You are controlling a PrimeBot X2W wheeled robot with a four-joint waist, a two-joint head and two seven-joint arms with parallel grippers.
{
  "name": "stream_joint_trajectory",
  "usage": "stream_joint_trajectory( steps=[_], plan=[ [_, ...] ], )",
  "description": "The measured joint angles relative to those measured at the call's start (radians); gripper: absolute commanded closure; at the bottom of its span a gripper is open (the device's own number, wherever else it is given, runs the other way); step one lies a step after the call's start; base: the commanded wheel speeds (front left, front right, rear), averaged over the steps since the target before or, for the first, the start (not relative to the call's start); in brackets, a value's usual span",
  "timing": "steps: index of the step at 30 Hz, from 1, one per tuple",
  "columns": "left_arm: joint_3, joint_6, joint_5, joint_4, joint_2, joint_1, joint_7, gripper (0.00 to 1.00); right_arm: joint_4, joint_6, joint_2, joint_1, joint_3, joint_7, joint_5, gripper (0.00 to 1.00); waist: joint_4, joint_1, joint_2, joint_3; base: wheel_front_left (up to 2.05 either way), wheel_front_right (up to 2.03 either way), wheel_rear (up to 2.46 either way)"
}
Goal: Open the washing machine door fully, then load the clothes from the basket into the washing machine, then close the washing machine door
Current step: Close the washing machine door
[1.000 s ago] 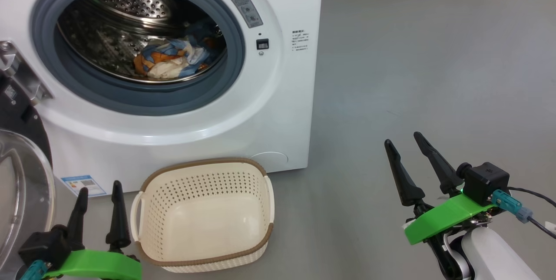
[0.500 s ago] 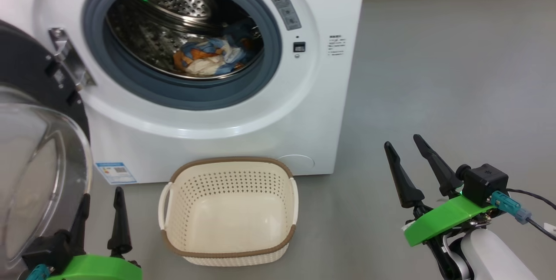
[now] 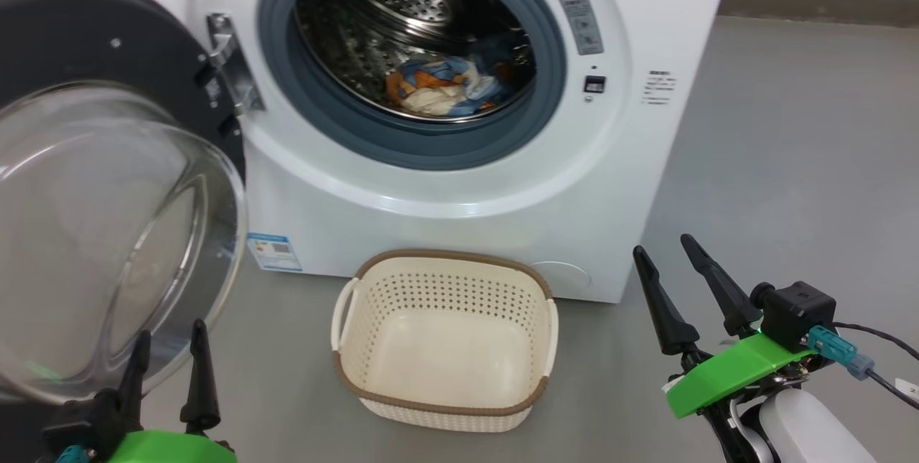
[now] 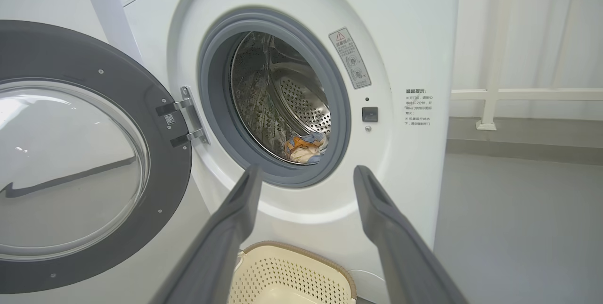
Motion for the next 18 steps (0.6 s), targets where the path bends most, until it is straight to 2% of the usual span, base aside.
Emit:
stream_joint_trajectory(
  steps=[18],
  plan=[
    [0.015, 0.003, 0.009, 0.014, -0.002, 0.001, 0.000, 0.00, 0.007, 0.000, 0.016, 0.002, 0.002, 0.000, 0.015, 0.00, 0.184, 0.0000, 0.0000, -0.016, 0.00, 0.00, 0.00]
  ],
)
